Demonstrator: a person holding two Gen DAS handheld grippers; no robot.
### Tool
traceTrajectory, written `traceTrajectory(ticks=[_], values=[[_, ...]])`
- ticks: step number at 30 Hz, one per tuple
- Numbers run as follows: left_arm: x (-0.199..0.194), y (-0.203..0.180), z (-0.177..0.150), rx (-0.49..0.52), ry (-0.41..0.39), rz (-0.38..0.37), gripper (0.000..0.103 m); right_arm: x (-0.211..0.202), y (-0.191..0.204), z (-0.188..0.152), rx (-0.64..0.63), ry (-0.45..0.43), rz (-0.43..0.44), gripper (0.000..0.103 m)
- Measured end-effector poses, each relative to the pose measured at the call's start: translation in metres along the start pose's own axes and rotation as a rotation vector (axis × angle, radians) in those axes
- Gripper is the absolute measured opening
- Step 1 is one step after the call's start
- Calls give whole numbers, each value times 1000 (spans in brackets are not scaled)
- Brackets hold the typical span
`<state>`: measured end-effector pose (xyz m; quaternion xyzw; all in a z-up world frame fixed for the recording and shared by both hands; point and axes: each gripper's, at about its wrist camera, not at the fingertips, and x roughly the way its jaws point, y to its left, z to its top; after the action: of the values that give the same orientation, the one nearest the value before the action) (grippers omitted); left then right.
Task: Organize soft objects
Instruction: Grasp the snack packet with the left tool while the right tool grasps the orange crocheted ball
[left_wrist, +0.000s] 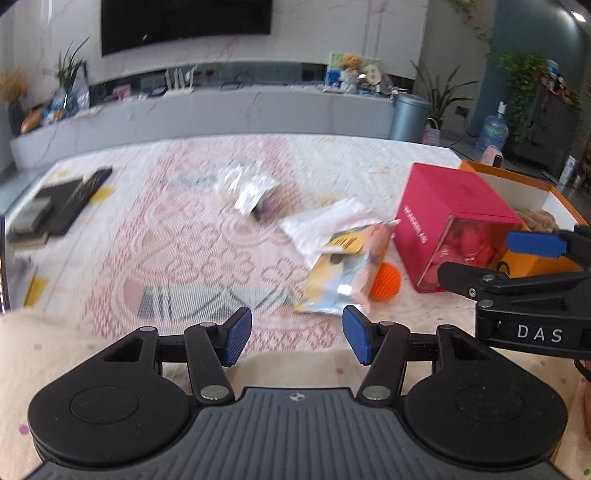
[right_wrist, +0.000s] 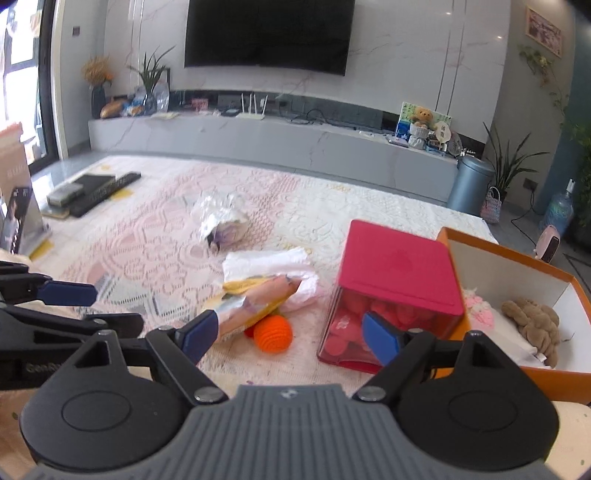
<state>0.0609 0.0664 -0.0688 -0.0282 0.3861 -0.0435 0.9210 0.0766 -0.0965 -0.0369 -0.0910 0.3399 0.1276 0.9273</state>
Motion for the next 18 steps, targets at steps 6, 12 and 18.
traceTrajectory(ticks=[6,12,18], values=[[4,12,-3,-60,-7,-50,67,16,9,-3,-33,26,11,68],[19,14,4,-71,30,-92,56,37,16,-1,-41,78,53,53],[34,12,22,-23,36,-97,54,62,17,8,-33,121,34,47]])
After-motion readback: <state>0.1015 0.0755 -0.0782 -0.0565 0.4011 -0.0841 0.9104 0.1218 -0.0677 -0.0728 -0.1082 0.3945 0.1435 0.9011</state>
